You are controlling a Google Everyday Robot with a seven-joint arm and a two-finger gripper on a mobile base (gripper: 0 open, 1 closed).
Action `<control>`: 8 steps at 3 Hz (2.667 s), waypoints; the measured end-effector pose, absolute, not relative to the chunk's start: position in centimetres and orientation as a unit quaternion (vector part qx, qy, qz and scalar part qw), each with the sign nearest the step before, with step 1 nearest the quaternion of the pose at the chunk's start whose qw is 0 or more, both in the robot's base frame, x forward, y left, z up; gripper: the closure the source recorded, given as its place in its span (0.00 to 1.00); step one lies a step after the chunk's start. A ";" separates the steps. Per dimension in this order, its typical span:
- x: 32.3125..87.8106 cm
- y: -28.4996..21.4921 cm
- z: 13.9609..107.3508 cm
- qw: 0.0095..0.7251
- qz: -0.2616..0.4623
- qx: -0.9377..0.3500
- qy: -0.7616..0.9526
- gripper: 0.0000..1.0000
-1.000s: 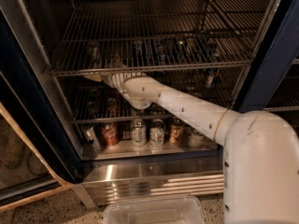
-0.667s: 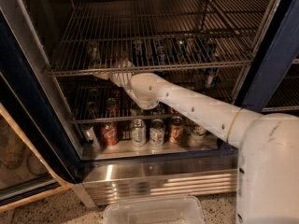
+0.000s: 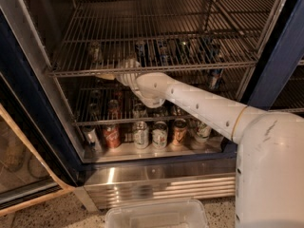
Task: Pick 7up can from middle shelf of fridge
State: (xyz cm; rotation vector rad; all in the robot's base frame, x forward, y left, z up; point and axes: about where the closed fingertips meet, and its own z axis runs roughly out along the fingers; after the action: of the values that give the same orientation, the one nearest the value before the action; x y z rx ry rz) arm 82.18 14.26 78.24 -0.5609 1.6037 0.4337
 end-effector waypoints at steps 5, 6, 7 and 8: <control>89.4 17.5 76.1 0.653 0.184 -0.273 0.682 0.06; 89.5 17.5 76.1 0.653 0.183 -0.275 0.682 0.00; 89.5 17.7 76.1 0.654 0.184 -0.274 0.680 0.00; 89.9 18.4 76.6 0.666 0.186 -0.268 0.670 0.00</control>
Offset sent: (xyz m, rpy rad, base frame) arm 0.0229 0.0106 -0.0028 0.0030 -0.0207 0.0116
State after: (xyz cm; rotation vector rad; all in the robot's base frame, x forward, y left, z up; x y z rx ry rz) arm 89.95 18.35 76.56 -0.6055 1.5134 0.4205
